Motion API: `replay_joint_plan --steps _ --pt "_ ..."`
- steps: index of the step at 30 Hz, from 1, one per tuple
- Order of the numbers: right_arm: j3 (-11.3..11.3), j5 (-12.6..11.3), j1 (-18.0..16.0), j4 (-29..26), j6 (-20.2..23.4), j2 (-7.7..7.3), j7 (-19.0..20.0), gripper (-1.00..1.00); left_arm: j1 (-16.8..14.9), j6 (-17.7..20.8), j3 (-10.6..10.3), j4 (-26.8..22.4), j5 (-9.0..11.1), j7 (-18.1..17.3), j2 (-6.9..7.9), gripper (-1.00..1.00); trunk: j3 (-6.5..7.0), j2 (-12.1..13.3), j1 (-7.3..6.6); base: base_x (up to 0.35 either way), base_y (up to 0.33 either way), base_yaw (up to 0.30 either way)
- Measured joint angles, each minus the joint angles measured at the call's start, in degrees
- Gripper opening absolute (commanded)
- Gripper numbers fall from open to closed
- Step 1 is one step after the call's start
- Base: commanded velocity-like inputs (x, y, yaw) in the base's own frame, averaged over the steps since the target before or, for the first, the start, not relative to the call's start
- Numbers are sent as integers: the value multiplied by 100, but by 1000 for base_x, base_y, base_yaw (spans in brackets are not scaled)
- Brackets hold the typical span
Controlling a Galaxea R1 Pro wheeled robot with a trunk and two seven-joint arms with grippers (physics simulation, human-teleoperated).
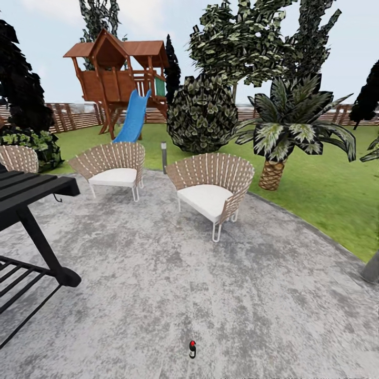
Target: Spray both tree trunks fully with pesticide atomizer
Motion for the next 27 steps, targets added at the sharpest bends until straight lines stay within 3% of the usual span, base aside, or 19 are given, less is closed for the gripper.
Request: replay_joint_plan --steps 27 --pt "2 26 -1 9 -9 -7 -1 100 0 8 -1 2 0 0 2 100 -487 -1083 593 0 0 -4"
